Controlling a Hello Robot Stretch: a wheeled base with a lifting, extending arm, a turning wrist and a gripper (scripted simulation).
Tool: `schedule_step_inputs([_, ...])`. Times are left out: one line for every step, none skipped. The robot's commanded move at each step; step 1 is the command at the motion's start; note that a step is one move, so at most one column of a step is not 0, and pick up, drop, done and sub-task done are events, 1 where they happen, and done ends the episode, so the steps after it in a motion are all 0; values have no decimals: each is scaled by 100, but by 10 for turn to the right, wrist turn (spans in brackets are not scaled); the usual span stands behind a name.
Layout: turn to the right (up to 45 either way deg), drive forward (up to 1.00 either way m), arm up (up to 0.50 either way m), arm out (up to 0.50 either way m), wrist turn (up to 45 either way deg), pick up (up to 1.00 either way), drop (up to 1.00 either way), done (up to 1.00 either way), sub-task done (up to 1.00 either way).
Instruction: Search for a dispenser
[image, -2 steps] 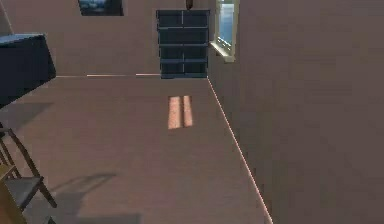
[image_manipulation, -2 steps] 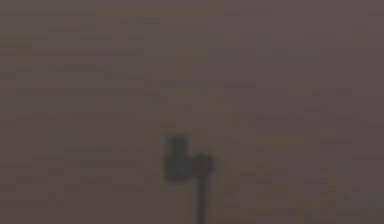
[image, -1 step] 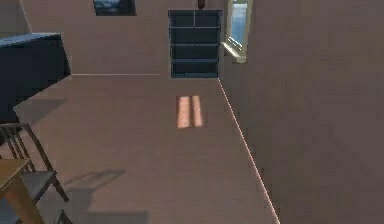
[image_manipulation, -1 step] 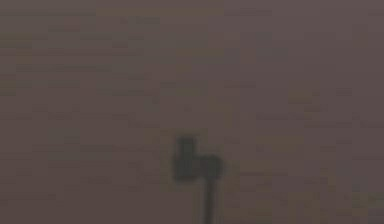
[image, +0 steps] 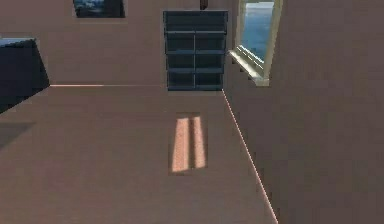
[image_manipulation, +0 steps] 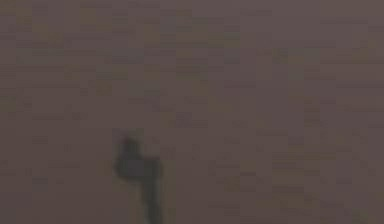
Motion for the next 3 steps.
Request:
schedule_step_inputs([-450, 0, 0, 0, 0, 0, 0, 0, 0])
schedule_step_inputs([0, 100, 0, 0, 0, 0, 0, 0, 0])
schedule_step_inputs([0, 15, 0, 0, 0, 0, 0, 0, 0])
